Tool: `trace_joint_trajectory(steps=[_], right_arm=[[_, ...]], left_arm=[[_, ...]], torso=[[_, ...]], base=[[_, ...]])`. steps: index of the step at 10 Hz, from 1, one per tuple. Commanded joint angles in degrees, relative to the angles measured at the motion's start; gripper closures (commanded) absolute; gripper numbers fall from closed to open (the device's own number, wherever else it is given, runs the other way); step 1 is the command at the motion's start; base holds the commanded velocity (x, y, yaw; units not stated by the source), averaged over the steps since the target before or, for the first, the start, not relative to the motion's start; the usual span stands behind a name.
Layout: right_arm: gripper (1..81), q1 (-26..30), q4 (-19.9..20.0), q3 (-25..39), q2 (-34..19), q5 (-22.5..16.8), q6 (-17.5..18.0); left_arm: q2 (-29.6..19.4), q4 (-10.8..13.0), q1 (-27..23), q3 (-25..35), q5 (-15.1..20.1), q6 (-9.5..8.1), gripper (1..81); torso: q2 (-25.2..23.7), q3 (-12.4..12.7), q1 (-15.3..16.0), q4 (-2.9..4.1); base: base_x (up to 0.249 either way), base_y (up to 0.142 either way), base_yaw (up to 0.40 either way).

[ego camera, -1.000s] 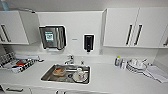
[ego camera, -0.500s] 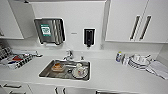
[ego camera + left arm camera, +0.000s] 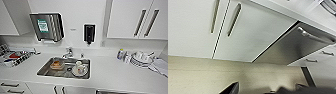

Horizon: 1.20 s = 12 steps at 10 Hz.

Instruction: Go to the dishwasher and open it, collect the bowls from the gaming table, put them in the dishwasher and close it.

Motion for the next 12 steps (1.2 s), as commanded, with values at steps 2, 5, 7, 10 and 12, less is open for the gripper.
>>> trace_joint_trajectory(steps=[2,5,7,10,12], right_arm=[[1.0,4.62,3.81,1.89,-2.11,-2.07,-0.05],[1.0,4.70,3.89,1.54,-1.75,-2.07,0.04],[1.0,5.05,4.58,1.62,-1.76,-1.98,0.30],[1.0,6.02,6.00,1.98,-1.93,-1.98,0.83],[1.0,6.46,6.00,2.15,-1.93,-1.98,1.18]], left_arm=[[-5.47,4.41,-21.16,11.48,20.42,-2.62,1.0],[-0.63,4.96,-30.85,14.66,32.32,-2.80,1.0],[3.24,3.03,-34.80,15.36,37.33,-2.88,1.0],[6.41,0.40,-37.97,15.10,40.84,-2.88,1.0],[6.49,-0.30,-39.64,14.92,42.50,-2.88,1.0]], torso=[[-7.50,-0.35,4.87,0.00],[-13.57,-0.74,8.68,0.00],[-17.60,-6.19,11.22,0.00],[-22.73,-9.80,14.36,0.00],[-26.67,-10.08,16.90,0.00]], base=[[0.000,0.000,0.000],[0.000,0.000,0.000],[0.000,0.000,0.000],[0.000,0.000,0.000],[0.000,0.000,0.000]])
